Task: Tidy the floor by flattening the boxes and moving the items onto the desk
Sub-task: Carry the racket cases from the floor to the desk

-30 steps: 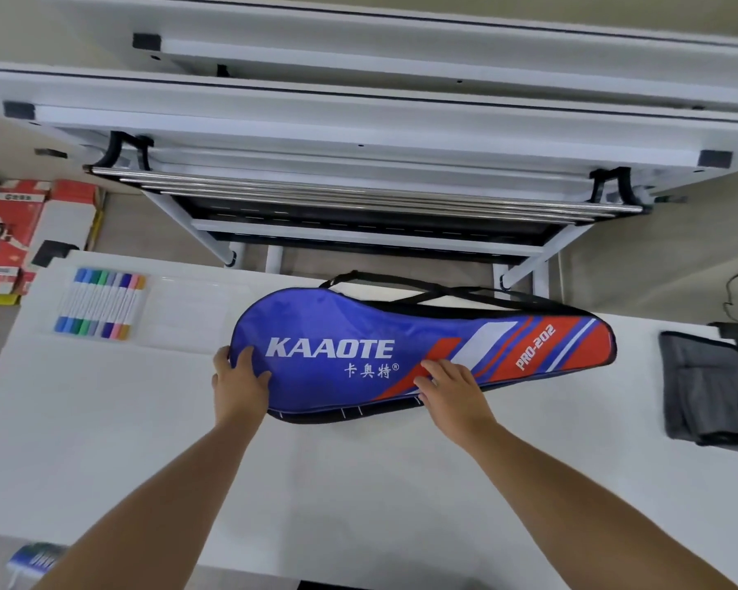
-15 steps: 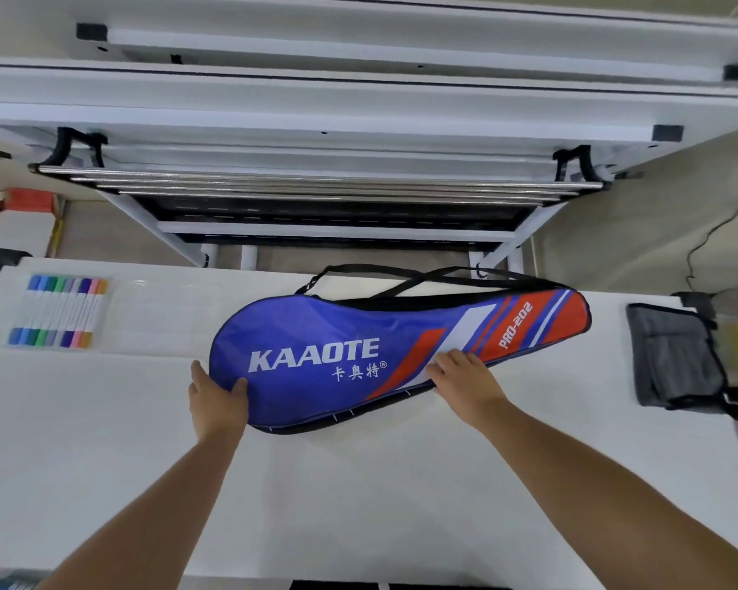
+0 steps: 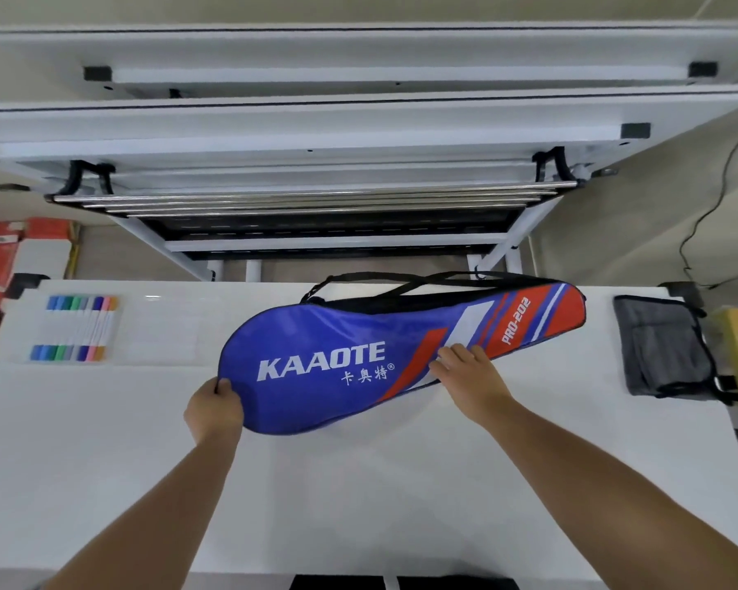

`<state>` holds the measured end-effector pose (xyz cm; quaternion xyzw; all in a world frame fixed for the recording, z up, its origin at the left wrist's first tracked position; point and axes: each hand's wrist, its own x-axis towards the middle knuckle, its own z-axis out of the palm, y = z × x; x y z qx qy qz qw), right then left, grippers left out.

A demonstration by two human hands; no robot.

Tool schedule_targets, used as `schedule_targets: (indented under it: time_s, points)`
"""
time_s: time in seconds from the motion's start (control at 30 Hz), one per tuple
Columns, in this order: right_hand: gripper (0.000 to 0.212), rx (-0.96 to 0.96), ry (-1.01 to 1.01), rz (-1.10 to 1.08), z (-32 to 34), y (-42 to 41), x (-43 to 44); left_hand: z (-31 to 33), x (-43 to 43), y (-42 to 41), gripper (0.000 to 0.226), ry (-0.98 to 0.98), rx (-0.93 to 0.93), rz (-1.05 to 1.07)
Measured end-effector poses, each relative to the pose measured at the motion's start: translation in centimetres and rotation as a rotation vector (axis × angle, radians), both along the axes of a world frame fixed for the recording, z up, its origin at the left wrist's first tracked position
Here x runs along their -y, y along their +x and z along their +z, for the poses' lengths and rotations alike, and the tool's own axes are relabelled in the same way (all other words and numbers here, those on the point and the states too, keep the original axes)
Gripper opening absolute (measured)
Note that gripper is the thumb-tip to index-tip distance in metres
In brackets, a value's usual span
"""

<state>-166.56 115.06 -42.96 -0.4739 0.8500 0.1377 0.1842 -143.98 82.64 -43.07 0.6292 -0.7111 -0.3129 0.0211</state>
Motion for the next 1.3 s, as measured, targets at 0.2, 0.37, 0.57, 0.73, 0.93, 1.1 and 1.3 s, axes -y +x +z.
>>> schedule_targets:
  time_s: [0.2,0.37,0.57,0.73,0.93,1.1,1.3]
  points:
    - [0.051,0.004,0.037,-0.027,-1.0,-0.7,-1.2,-1.9,-0.5,-0.9,0.023,0.124,0.012,-0.101]
    - [0.042,0.015,0.054,-0.036,-1.8,-1.8,-1.3,-2.8,-0.3,-2.5,0.045,0.097,0.041,-0.203]
    - [0.034,0.035,0.085,-0.043,-1.9,-2.0,-1.8,-3.4,0.3,-5.1,0.026,0.037,0.052,-0.257]
    - [0.038,0.004,0.076,-0.167,-1.8,-2.4,-4.1,-3.7,-0.8,-8.6,0.015,0.044,0.054,-0.29]
    - [0.041,0.05,0.061,-0.223,-1.3,-2.8,-5.1,-3.6,-1.4,-10.9,0.025,0.073,0.08,-0.278]
    - [0.041,0.071,0.06,-0.291,0.7,-0.5,-3.4,-1.4,-2.0,-9.7,0.042,0.07,0.088,-0.346]
    - [0.038,0.117,-0.003,-0.255,3.1,3.0,1.9,1.9,-3.3,-4.7,0.046,0.148,0.129,-0.492]
